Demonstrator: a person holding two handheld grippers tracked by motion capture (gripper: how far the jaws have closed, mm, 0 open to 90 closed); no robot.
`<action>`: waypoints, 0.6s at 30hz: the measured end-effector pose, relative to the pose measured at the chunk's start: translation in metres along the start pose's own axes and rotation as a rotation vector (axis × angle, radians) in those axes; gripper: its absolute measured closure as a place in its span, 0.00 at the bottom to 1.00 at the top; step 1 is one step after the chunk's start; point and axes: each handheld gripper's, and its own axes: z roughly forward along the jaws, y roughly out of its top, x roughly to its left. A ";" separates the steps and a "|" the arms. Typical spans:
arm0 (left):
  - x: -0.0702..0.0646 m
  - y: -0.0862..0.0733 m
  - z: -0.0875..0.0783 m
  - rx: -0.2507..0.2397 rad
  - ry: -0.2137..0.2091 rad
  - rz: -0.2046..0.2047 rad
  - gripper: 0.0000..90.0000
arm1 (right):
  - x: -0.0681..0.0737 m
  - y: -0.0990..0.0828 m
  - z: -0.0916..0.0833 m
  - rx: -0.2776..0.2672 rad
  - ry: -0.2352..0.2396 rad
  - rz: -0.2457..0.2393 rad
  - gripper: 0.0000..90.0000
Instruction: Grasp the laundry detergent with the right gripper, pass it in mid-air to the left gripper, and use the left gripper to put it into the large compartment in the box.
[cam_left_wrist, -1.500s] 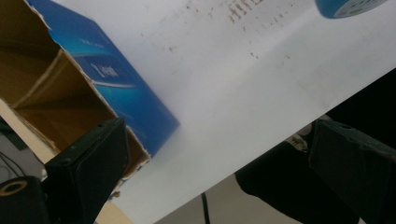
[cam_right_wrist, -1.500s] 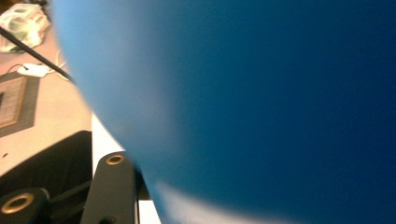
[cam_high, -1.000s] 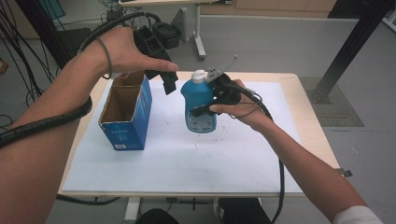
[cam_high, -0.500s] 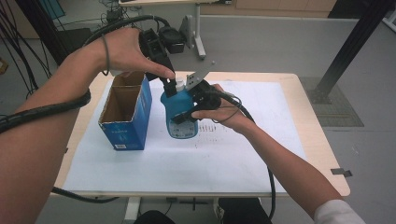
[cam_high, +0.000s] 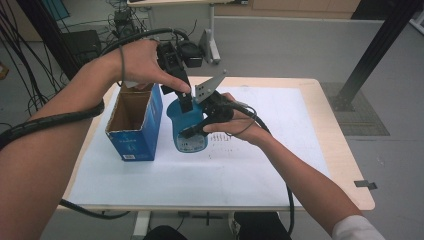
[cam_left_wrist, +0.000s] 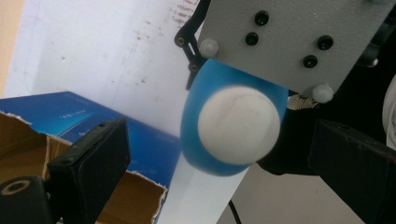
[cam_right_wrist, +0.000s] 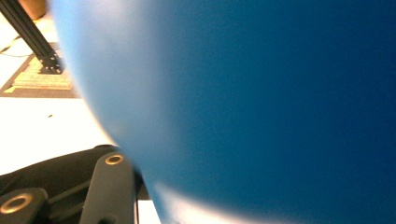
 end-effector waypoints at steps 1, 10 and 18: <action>0.000 0.001 0.003 0.003 -0.006 0.005 0.07 | 0.000 -0.001 0.000 0.000 0.007 -0.001 0.49; -0.002 0.006 0.008 0.001 -0.031 0.039 0.07 | 0.002 -0.001 -0.002 0.004 0.007 -0.007 0.49; -0.003 0.009 0.010 0.007 -0.040 0.045 0.07 | 0.001 -0.002 -0.005 -0.001 0.009 -0.009 0.49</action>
